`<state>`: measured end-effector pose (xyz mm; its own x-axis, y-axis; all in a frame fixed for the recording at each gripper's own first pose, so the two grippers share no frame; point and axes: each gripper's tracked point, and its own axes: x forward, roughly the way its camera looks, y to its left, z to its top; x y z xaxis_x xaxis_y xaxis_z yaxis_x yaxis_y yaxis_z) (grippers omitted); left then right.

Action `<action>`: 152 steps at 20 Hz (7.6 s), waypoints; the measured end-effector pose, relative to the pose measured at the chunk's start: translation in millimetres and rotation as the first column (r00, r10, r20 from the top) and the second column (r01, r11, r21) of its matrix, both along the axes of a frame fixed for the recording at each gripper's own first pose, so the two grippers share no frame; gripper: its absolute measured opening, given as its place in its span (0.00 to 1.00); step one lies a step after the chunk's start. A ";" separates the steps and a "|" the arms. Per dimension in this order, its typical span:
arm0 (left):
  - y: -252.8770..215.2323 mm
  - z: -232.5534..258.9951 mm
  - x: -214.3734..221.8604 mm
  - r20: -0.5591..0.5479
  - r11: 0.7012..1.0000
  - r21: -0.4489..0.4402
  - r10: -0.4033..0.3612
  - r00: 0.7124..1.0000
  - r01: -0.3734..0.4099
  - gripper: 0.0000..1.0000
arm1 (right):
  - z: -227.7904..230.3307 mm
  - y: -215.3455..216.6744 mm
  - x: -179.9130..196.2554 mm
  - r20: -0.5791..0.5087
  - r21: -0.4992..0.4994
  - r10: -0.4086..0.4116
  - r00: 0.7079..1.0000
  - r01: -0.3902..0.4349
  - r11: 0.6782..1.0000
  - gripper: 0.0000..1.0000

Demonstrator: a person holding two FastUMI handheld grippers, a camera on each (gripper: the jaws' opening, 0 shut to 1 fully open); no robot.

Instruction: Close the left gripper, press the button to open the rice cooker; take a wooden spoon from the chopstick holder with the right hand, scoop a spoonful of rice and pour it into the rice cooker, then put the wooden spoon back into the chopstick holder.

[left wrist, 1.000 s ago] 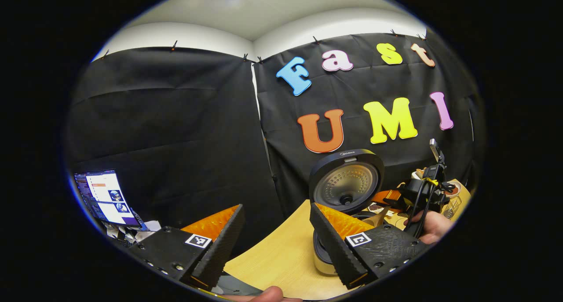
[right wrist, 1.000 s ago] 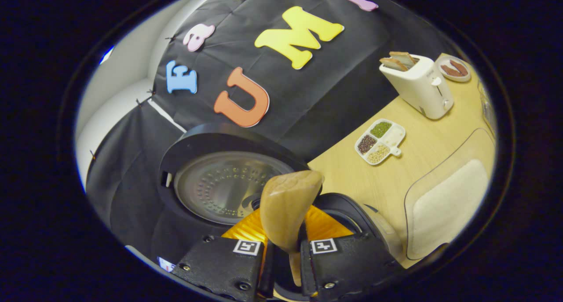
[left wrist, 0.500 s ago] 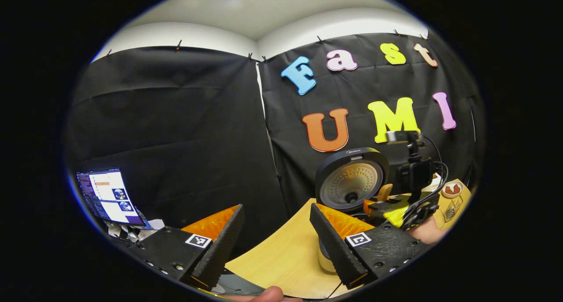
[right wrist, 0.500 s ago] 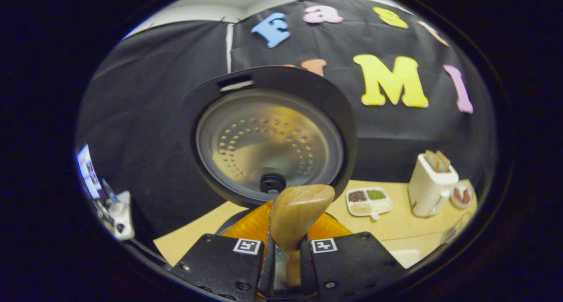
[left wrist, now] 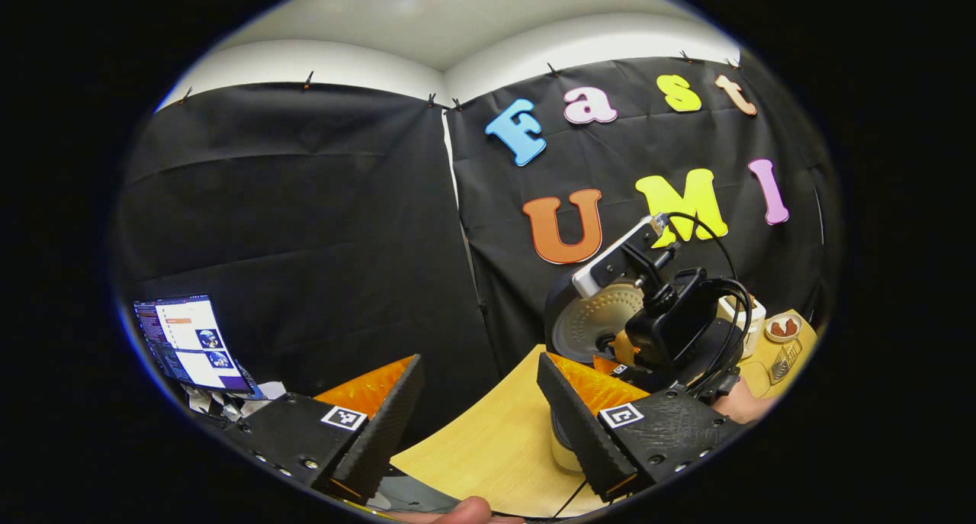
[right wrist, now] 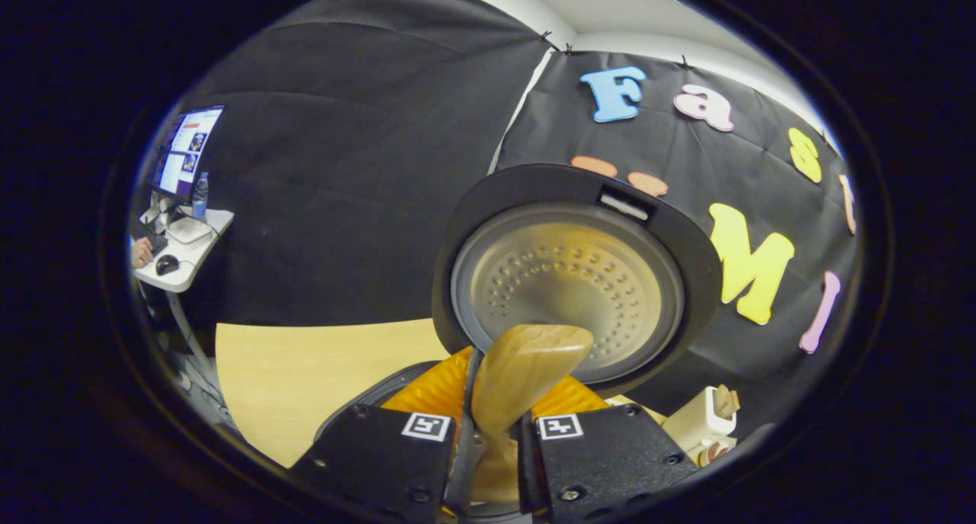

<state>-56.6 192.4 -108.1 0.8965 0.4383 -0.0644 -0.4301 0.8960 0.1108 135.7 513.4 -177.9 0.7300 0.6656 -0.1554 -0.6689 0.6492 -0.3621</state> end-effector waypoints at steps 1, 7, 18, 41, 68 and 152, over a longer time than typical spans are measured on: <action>0.3 1.7 -1.0 0.004 1.000 0.000 0.000 1.000 0.000 0.95 | 4.4 0.7 -1.5 -0.037 0.047 0.007 0.999 -0.005 0.999 0.29; -3.7 8.0 0.9 0.013 1.000 0.005 -0.009 1.000 0.009 0.95 | 51.2 -35.6 14.3 -0.409 0.506 0.084 0.909 0.149 0.850 0.28; -43.4 22.4 22.1 0.026 0.995 0.024 -0.099 0.995 0.098 0.90 | 88.8 -193.3 70.2 -0.509 0.719 0.056 0.859 0.388 0.576 0.28; -157.5 15.6 63.9 -0.017 0.963 0.064 -0.260 0.965 0.261 0.95 | -56.9 -539.7 178.4 -0.560 0.504 -0.440 0.702 0.710 0.492 0.28; -151.3 14.1 74.4 -0.036 0.959 0.084 -0.268 0.963 0.271 0.95 | -120.6 -563.6 146.3 -0.516 0.271 -0.651 0.557 0.827 0.493 1.00; -143.1 -105.0 153.2 -0.403 0.901 -0.317 -0.410 0.818 0.295 0.95 | 140.3 -425.7 -150.5 -0.200 0.375 -0.493 0.847 0.531 0.760 0.97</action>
